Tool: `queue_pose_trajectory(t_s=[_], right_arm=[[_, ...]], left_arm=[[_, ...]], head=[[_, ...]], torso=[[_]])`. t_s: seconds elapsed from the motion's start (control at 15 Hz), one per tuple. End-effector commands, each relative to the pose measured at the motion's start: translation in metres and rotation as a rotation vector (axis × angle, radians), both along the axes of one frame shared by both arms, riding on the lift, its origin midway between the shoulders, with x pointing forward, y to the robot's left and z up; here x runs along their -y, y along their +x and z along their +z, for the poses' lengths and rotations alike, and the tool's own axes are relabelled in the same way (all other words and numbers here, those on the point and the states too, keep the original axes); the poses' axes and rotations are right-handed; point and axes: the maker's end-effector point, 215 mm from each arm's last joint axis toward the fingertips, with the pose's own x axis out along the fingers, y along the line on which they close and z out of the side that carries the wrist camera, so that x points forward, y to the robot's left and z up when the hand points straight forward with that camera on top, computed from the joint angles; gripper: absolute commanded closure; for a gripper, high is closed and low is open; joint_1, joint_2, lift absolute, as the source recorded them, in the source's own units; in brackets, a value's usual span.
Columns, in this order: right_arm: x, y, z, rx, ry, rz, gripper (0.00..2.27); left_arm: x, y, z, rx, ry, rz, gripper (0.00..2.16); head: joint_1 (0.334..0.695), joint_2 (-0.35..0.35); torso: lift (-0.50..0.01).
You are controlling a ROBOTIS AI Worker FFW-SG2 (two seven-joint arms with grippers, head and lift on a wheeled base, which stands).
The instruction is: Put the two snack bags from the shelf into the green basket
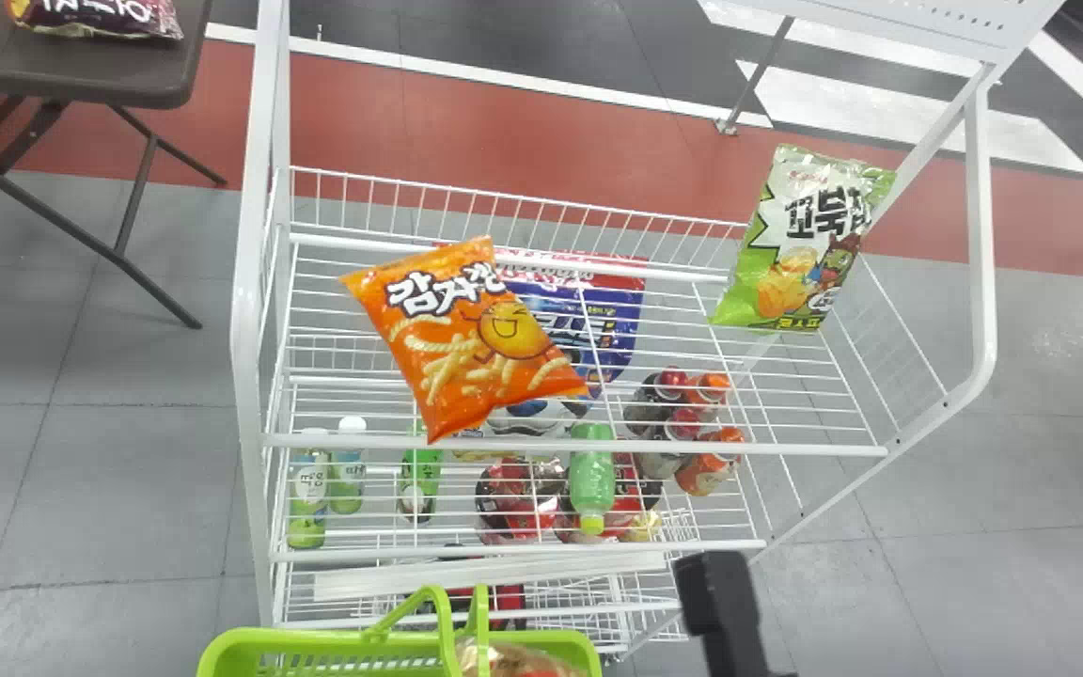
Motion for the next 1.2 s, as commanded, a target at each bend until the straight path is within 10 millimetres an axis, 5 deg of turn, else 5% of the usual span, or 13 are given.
queue_pose_trajectory(t_s=[0.0,0.07,0.13,0.2,0.27,0.33,0.67,0.8,0.93,1.13], right_arm=[[-0.028,-0.013,-0.016,-0.053,0.024,0.056,2.25],[-0.036,-0.015,-0.021,-0.062,0.028,0.072,2.24],[-0.038,-0.013,-0.023,-0.067,0.029,0.078,1.99],[-0.038,-0.010,-0.023,-0.063,0.027,0.083,1.23],[-0.034,-0.008,-0.024,-0.060,0.014,0.082,0.13],[-0.029,-0.006,-0.024,-0.056,0.005,0.076,0.00],[0.018,0.018,0.003,0.035,-0.053,-0.001,0.08],[0.044,0.057,0.025,0.172,-0.084,-0.067,0.08],[0.074,0.122,0.066,0.442,-0.149,-0.153,0.09],[0.083,0.179,0.120,0.781,-0.195,-0.209,0.11]], left_arm=[[0.000,-0.001,0.001,0.003,0.001,0.001,1.66],[0.000,-0.001,0.001,0.003,0.002,0.000,1.66],[0.000,0.000,0.001,0.007,0.000,0.003,1.66],[0.000,0.000,0.002,0.009,-0.002,0.003,1.66],[-0.001,0.001,0.002,0.010,-0.001,0.004,1.66],[0.000,0.001,0.002,0.009,-0.003,0.004,1.66],[0.000,0.002,0.002,0.013,-0.003,0.004,1.66],[-0.001,0.003,0.002,0.014,-0.001,0.004,1.66],[0.000,0.002,0.002,0.013,-0.002,0.003,1.66],[-0.001,0.002,0.002,0.013,-0.001,0.002,1.66]], head=[[0.695,-0.350],[0.695,-0.350],[0.695,-0.350],[0.695,-0.350],[0.695,-0.350],[0.695,-0.350],[0.695,-0.350],[0.695,-0.350],[0.695,-0.350],[0.695,-0.350]], torso=[[-0.011],[-0.011],[-0.011],[-0.011],[-0.011],[-0.011],[-0.011],[-0.011],[-0.011],[-0.011]])
